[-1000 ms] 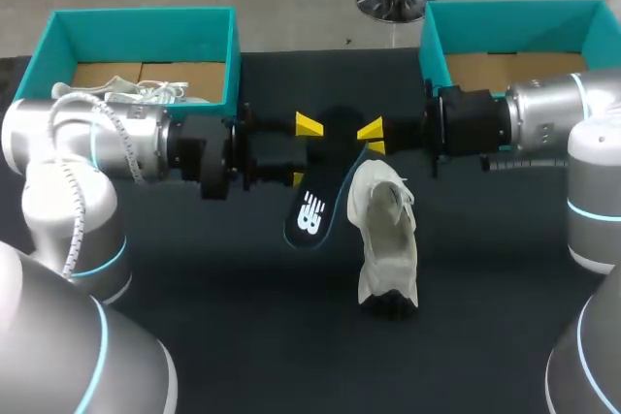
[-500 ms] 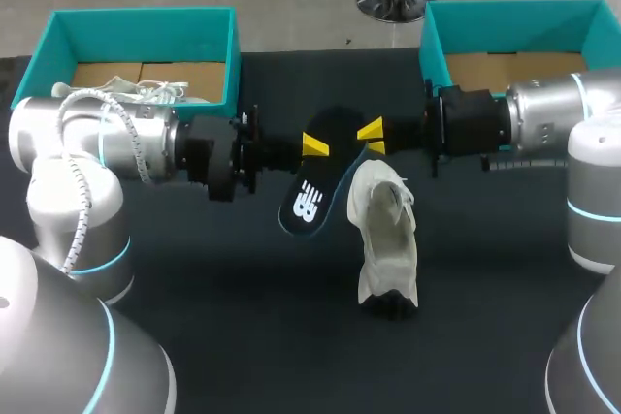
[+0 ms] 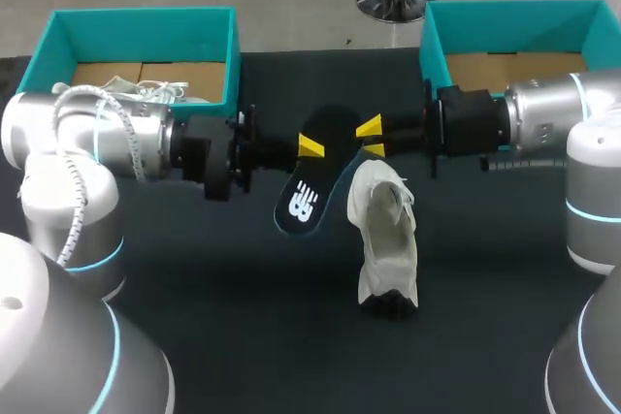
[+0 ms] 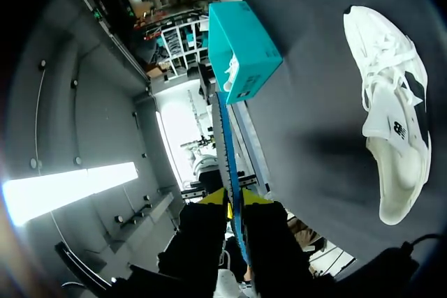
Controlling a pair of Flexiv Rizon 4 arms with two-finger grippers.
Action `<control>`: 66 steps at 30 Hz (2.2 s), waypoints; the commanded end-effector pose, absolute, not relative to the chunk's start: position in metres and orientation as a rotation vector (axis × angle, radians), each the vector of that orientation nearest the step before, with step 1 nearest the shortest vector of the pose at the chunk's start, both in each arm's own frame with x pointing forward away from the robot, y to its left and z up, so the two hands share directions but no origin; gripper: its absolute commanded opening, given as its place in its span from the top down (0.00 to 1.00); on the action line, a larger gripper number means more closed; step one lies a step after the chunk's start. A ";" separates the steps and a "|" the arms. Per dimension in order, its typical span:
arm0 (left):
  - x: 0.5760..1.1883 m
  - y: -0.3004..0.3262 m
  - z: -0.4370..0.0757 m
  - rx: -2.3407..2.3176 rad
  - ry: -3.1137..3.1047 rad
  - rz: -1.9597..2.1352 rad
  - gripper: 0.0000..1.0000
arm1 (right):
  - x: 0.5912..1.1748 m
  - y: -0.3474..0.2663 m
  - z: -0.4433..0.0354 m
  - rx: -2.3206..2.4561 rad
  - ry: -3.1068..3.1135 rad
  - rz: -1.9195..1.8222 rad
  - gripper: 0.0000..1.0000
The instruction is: Take the shoe out of the shoebox, open the shoe tongue, remove and reinsert the insole, then place the shoe into the shoebox
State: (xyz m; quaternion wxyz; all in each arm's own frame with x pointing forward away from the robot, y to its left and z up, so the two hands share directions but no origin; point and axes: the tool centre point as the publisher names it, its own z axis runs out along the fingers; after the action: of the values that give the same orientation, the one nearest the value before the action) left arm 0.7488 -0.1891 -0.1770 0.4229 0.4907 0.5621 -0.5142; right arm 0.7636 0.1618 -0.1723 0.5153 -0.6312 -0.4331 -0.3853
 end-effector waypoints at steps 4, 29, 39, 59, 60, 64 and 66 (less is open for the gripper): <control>0.744 -0.175 -0.171 1.238 1.433 -1.279 1.00 | 0.760 0.133 -0.152 -1.620 -1.102 -0.961 0.00; 0.698 -0.152 -0.161 1.379 1.455 -1.388 1.00 | 0.721 0.046 -0.100 -2.184 -1.608 -0.360 0.00; 0.698 -0.152 -0.161 1.379 1.455 -1.388 1.00 | 0.721 0.046 -0.100 -2.184 -1.608 -0.360 0.00; 0.698 -0.152 -0.161 1.379 1.455 -1.388 1.00 | 0.649 -0.045 -0.088 -2.065 -1.949 -0.583 0.00; 0.698 -0.152 -0.161 1.379 1.455 -1.388 1.00 | 0.648 -0.048 -0.088 -2.044 -1.973 -0.600 0.00; 0.698 -0.152 -0.161 1.379 1.455 -1.388 1.00 | 0.643 -0.059 -0.089 -2.007 -2.051 -0.583 0.00; 0.698 -0.152 -0.161 1.379 1.455 -1.388 1.00 | 0.641 -0.063 -0.089 -1.978 -2.096 -0.593 0.00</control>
State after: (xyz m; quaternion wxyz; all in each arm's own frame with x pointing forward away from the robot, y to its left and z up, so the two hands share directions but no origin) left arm 0.6986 -0.1517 -0.1608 0.3443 0.5304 0.5600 -0.5353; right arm 0.6556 -0.0535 -0.0879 0.1166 -0.6724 -0.7121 -0.1651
